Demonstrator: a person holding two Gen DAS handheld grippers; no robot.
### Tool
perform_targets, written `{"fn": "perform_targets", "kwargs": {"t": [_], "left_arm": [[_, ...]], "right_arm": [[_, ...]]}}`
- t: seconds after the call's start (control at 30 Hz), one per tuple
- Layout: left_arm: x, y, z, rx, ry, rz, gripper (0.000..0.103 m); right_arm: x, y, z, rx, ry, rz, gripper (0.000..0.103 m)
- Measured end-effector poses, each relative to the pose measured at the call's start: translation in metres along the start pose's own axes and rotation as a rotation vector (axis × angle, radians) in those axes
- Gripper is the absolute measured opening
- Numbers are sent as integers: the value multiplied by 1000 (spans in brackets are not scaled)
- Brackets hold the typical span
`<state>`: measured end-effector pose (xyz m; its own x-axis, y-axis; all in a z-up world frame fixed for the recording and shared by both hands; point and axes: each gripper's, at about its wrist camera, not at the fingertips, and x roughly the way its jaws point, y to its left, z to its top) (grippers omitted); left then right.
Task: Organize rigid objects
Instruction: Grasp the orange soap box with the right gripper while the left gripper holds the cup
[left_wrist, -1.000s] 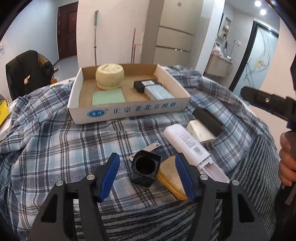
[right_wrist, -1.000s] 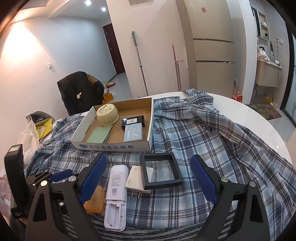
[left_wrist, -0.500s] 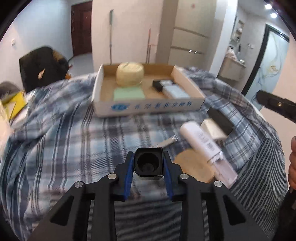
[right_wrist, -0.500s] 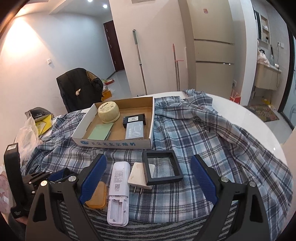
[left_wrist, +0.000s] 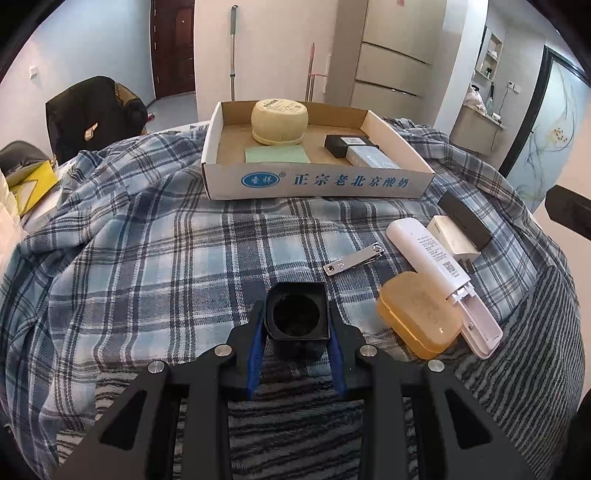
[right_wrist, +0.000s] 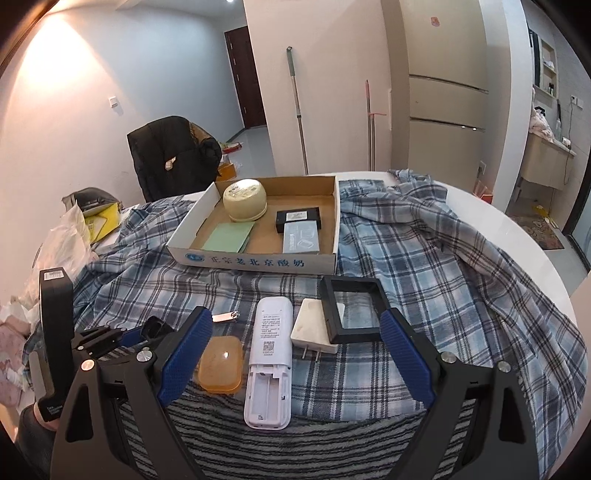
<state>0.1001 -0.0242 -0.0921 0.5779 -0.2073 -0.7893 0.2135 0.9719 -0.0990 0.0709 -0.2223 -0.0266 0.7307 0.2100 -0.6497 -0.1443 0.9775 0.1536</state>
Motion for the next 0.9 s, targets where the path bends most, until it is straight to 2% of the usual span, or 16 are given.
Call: {"fn": "perform_targets", "kwargs": {"t": [0.17, 0.27, 0.3, 0.37, 0.47, 0.57, 0.6, 0.63, 0.7, 0.77, 0.9], "left_arm": [[1, -3, 0, 12, 0, 13, 32], [-1, 0, -1, -13, -11, -21, 32], [-6, 5, -1, -38, -37, -56, 32], [-21, 14, -3, -78, -110, -75, 32], [-41, 16, -5, -90, -210, -15, 32], [-51, 15, -6, -85, -275, -23, 32], [-56, 13, -8, -81, -324, -19, 32], [-58, 12, -9, -73, -341, -19, 32], [-59, 10, -9, -62, -348, -12, 32], [-59, 15, -7, -78, -345, 8, 32], [-57, 16, -6, -68, -329, 15, 32]], "right_arm": [[6, 6, -3, -8, 26, 17, 91], [9, 12, -5, -23, 38, 14, 88], [11, 15, -5, -33, 44, 12, 84], [14, 20, -5, -50, 54, 14, 78], [22, 27, -7, -63, 89, 58, 71], [38, 33, -11, -45, 158, 137, 67], [45, 35, -13, -36, 184, 156, 64], [50, 37, -15, -33, 202, 165, 61], [60, 44, -20, -45, 231, 180, 50], [66, 49, -25, -59, 252, 200, 46], [75, 55, -31, -86, 272, 163, 46]]}}
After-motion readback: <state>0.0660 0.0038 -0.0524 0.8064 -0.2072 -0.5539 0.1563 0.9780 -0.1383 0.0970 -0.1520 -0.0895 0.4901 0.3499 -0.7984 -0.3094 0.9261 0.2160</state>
